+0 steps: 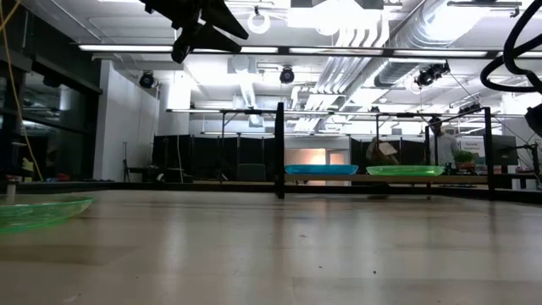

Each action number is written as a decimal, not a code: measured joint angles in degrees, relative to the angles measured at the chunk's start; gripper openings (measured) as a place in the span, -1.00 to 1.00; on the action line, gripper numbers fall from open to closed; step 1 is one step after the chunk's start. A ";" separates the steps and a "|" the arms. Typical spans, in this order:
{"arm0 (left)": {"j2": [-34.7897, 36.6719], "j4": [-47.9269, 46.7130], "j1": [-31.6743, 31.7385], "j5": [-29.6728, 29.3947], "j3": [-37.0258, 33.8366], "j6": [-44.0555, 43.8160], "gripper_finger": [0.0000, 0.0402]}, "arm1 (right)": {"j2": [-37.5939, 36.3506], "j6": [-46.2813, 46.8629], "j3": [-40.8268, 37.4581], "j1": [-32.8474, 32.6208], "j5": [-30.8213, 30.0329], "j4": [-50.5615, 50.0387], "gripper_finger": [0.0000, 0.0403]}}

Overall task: Place and stack plates onto a shelf
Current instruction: Stack the blue plate on top of the stacked blue plates on the shelf

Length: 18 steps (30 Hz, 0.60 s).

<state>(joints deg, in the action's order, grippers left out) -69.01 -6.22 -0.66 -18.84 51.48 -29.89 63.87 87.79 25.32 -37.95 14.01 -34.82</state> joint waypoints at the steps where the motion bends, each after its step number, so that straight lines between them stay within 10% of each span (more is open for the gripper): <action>1: 0.00 0.00 0.01 -0.03 0.00 -0.01 -0.42 | 0.68 -0.28 0.00 0.00 0.03 0.79 -0.23; 11: 0.01 -0.02 0.01 -0.03 0.00 0.08 -0.42 | 7.28 -1.23 0.20 0.02 2.25 7.09 -0.30; 18: 0.00 -0.11 -0.01 -0.01 0.00 0.11 -0.42 | 8.66 -1.28 0.26 0.02 2.51 5.90 -0.91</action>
<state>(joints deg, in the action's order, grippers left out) -69.01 -6.33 -0.67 -18.85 51.48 -29.78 72.53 86.51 25.58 -37.93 16.52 -28.93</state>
